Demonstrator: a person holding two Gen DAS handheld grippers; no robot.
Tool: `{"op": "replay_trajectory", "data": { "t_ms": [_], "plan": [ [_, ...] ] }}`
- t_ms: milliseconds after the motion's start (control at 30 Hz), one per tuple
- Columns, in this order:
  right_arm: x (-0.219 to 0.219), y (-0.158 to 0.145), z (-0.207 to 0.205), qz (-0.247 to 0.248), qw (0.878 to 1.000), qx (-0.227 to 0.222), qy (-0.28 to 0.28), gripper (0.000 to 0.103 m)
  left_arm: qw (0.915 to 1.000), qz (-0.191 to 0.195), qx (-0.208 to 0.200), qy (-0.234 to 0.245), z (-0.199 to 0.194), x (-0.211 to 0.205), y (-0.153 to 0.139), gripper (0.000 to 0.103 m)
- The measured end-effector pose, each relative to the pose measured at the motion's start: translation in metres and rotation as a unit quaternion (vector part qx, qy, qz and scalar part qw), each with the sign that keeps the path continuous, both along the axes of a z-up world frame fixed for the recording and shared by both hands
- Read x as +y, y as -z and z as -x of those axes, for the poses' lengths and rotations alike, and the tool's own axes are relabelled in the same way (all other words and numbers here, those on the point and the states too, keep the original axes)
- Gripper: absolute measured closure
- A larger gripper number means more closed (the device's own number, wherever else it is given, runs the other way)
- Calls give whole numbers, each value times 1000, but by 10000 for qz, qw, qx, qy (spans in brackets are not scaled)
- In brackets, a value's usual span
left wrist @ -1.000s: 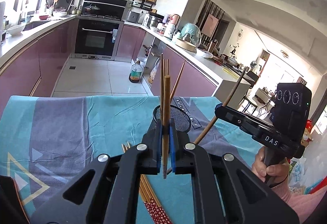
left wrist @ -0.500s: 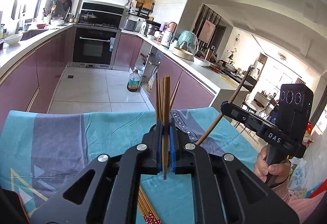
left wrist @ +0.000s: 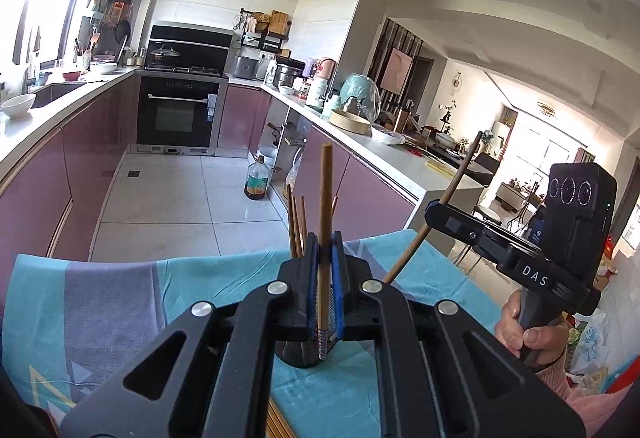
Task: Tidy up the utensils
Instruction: 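Lower the chopsticks tip-first into the mesh cup with both tools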
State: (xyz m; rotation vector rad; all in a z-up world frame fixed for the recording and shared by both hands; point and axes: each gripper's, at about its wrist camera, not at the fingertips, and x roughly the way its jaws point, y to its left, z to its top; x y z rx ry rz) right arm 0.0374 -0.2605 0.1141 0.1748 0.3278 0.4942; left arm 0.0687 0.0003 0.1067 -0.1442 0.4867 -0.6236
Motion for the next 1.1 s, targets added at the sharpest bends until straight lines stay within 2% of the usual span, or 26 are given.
{"op": "replay_trajectory", "data": {
  "t_ms": [567,1100],
  "plan": [
    [1,4,-19,-6,9998,56,203,98,9995,-148,-237,-173,-6,-24,-8,96],
    [12,21,-33,107,9989,380,251,98,9986,-508,103,-132,-13,-40,4,96]
  ]
}}
